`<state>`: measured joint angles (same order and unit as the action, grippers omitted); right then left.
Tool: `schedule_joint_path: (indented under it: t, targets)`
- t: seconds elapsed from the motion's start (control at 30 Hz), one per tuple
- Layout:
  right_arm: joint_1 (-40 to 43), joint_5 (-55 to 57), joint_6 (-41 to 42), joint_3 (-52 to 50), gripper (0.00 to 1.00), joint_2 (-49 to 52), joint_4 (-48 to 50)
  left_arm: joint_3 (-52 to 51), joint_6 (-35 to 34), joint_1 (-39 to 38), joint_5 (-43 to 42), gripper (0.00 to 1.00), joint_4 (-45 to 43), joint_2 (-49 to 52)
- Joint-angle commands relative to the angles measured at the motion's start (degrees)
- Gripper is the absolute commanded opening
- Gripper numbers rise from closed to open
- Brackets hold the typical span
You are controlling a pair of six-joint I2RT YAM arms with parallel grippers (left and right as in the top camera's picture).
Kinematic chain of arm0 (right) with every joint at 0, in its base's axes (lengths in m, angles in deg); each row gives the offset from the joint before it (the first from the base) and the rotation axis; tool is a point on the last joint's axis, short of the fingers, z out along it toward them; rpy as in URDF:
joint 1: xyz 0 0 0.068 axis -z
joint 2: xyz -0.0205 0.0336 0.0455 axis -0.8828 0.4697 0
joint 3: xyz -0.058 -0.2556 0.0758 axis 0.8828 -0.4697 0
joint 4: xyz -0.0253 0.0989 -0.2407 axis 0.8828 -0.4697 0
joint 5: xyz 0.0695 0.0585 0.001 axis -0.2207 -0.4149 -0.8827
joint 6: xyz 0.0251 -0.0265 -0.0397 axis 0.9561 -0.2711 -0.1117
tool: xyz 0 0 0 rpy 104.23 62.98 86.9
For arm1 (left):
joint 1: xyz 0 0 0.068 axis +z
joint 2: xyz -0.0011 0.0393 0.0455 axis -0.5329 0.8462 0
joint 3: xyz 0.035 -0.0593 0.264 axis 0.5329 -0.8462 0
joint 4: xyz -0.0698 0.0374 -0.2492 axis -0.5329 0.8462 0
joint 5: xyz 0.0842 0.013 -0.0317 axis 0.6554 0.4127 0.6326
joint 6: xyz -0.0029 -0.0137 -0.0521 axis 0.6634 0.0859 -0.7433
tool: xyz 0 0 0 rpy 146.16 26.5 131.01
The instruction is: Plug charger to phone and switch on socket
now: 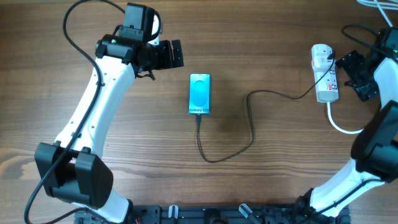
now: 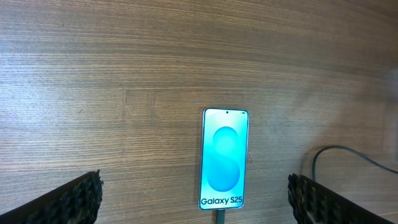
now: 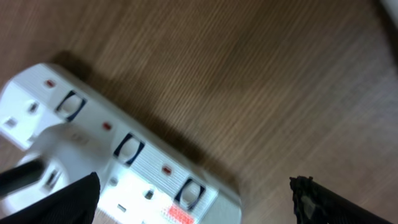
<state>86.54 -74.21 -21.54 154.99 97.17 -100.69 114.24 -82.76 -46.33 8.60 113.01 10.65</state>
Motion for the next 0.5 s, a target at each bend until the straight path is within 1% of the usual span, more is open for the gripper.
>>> schedule_joint_path:
  t: [0.0, 0.17, 0.3, 0.4, 0.47]
  targets:
    - [0.11, 1.46, 1.05, 0.44, 1.0, 3.76, 1.46, -0.04, -0.26, 0.15, 0.79, 1.0, 0.0, 0.39]
    - [0.13, 3.28, 0.87, 0.44, 1.0, 7.26, 3.34, -0.04, -0.26, 0.15, 0.76, 1.0, 0.0, 0.39]
    - [0.11, 3.08, 0.87, 0.44, 1.0, 7.54, 4.5, -0.04, -0.26, 0.15, 0.79, 1.0, 0.0, 0.39]
    - [0.11, 2.19, 0.42, 0.44, 1.0, 7.54, 4.94, -0.04, -0.26, 0.15, 0.76, 1.0, 0.0, 0.39]
    - [0.11, 0.04, -1.42, 0.44, 1.0, 7.56, 5.2, -0.04, -0.26, 0.15, 0.79, 1.0, 0.0, 0.39]
